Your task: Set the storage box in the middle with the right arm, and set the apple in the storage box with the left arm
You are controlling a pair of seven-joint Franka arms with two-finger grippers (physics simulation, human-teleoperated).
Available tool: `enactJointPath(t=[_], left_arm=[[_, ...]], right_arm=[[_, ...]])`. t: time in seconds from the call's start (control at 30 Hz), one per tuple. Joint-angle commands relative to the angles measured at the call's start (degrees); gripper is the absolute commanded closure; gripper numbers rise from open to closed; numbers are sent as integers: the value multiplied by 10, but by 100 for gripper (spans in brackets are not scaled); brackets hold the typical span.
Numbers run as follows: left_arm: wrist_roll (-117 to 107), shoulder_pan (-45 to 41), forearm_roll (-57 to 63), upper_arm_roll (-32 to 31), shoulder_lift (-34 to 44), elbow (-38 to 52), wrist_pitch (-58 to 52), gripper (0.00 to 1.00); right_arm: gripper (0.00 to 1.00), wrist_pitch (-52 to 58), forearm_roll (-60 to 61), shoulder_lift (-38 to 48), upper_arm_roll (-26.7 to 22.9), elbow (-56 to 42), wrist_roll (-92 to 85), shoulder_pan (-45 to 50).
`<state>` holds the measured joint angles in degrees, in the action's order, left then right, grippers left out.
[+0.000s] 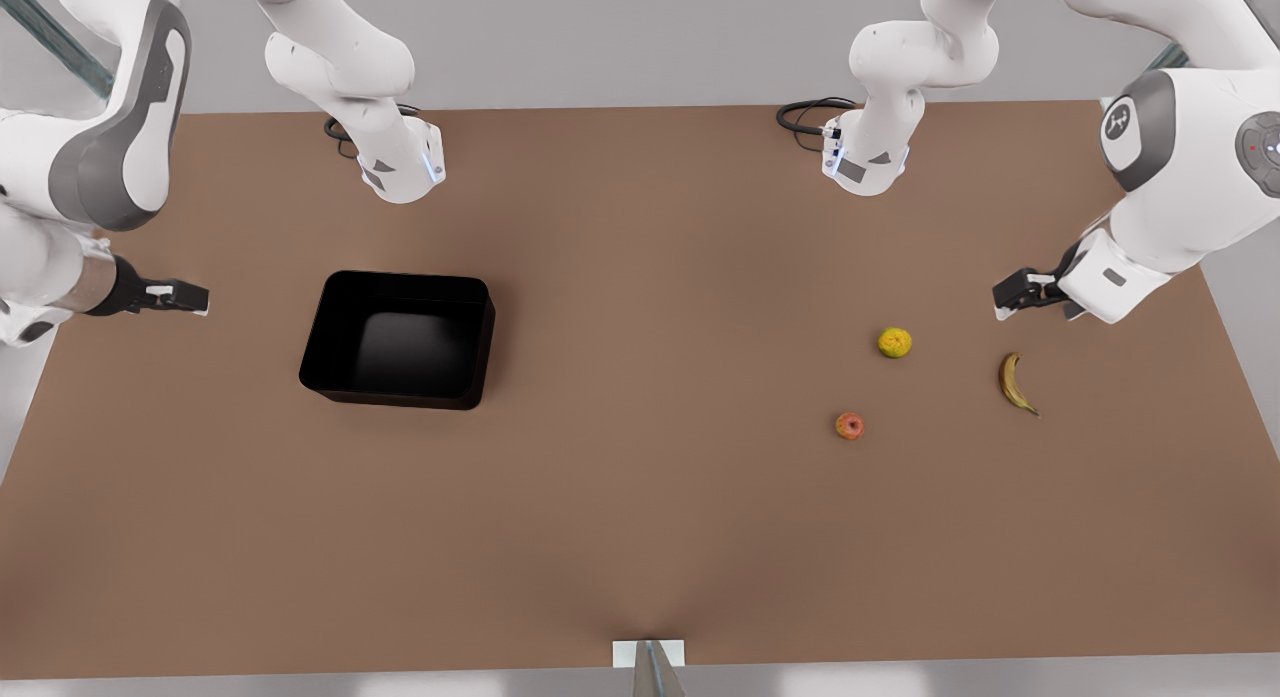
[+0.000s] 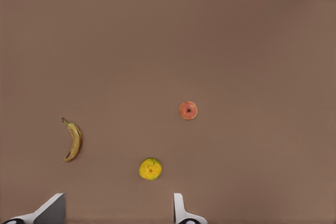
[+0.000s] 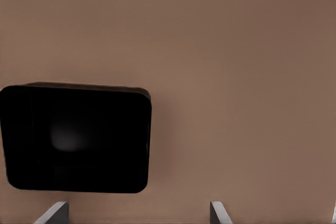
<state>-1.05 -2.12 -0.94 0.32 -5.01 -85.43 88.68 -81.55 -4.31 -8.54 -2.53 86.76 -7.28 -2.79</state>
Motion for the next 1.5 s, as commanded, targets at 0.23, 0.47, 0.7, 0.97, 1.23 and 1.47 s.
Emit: enactJointPath(t=[0.23, 0.47, 0.7, 0.97, 1.23, 1.47], left_arm=[[-251, 8, -129, 0, -103, 9, -2, 0], [-505, 6, -567, 18, -222, -99, 212, 0], [-502, -39, -700, 17, -202, -210, 321, 0], [-441, -51, -801, 50, -219, -297, 380, 0], [-304, -47, -984, 58, -279, -319, 402, 0], [-238, -47, -1029, 57, -285, -346, 406, 0]], right_arm=[[0, -139, 0, 55, 5, 183, 28, 9], [0, -381, 5, 121, 6, 457, 86, 9], [0, -499, 5, 109, -21, 551, 85, 3], [0, -551, 5, 12, -36, 548, 85, 9], [52, -546, 4, -4, -32, 547, 81, 9], [72, -541, 4, -8, -32, 547, 61, 8]])
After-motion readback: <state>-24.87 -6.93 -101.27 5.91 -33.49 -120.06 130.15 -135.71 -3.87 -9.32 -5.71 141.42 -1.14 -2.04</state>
